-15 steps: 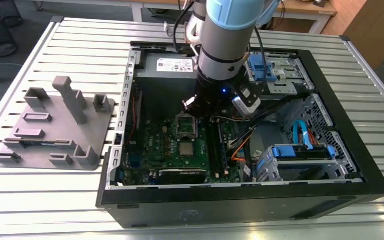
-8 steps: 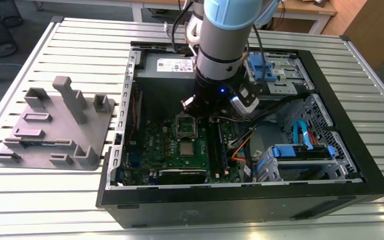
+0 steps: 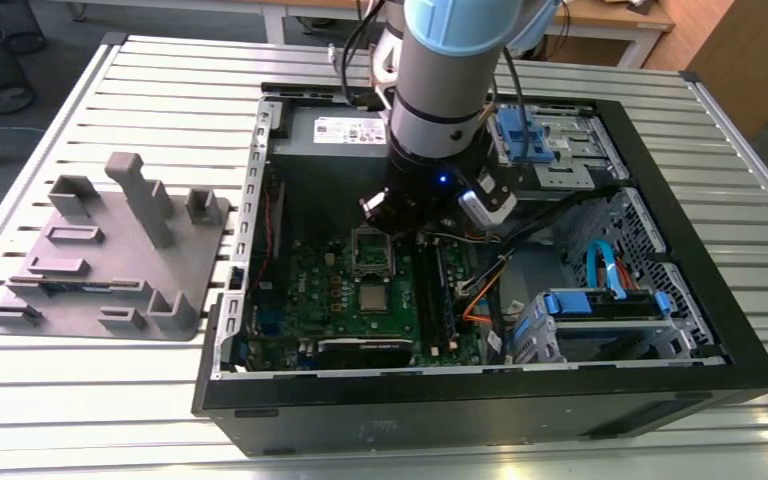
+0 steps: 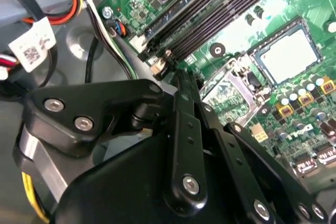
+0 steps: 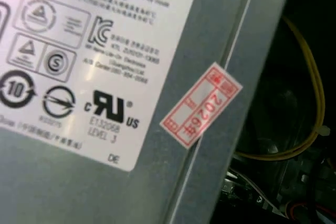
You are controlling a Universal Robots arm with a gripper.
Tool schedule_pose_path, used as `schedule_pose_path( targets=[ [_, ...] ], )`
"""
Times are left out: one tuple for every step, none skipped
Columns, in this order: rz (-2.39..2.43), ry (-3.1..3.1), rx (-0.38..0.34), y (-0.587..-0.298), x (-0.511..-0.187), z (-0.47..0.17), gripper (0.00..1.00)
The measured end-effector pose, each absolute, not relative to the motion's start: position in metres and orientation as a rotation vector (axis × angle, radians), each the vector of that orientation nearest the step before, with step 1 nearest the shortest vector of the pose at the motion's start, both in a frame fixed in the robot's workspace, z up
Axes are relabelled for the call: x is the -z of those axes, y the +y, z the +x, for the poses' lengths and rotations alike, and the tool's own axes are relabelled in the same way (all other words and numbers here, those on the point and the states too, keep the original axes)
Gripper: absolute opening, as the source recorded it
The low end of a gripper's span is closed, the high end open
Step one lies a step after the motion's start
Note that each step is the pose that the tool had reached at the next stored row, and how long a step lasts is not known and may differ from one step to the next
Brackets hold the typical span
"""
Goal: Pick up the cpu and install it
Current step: 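Close the cpu cover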
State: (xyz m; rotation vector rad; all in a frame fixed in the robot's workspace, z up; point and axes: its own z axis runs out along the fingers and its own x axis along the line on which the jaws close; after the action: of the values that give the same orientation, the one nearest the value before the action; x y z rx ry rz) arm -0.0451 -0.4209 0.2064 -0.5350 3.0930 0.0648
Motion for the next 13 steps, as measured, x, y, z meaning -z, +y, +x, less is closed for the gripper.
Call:
schedule_pose_path(
  targets=[
    [-0.535,3.093,-0.067,-0.4209,-0.2078,-0.0451,0.11],
    [-0.535,3.092,-0.069,-0.4210,-0.2093,-0.0451,0.11],
    [-0.535,3.092,-0.071,-0.4211,-0.2110,-0.0451,0.11],
    [-0.535,3.092,-0.073,-0.4211,-0.2124,-0.0451,0.11],
    [-0.535,3.091,-0.075,-0.4211,-0.2125,-0.0451,0.11],
    [-0.535,3.091,-0.075,-0.4211,-0.2125,-0.0451,0.11],
    [-0.535,3.091,-0.075,-0.4211,-0.2124,-0.0451,0.11],
    [-0.535,3.091,-0.075,-0.4211,-0.2125,-0.0451,0.11],
    [-0.535,3.091,-0.075,-0.4211,-0.2125,-0.0451,0.11],
    [-0.535,3.091,-0.075,-0.4211,-0.2125,-0.0451,0.11],
    [-0.536,3.091,-0.075,-0.4212,-0.2128,-0.0451,0.11],
    [-0.538,3.091,-0.075,-0.4213,-0.2136,-0.0451,0.11],
    [-0.540,3.091,-0.075,-0.4214,-0.2144,-0.0451,0.11]
  ],
)
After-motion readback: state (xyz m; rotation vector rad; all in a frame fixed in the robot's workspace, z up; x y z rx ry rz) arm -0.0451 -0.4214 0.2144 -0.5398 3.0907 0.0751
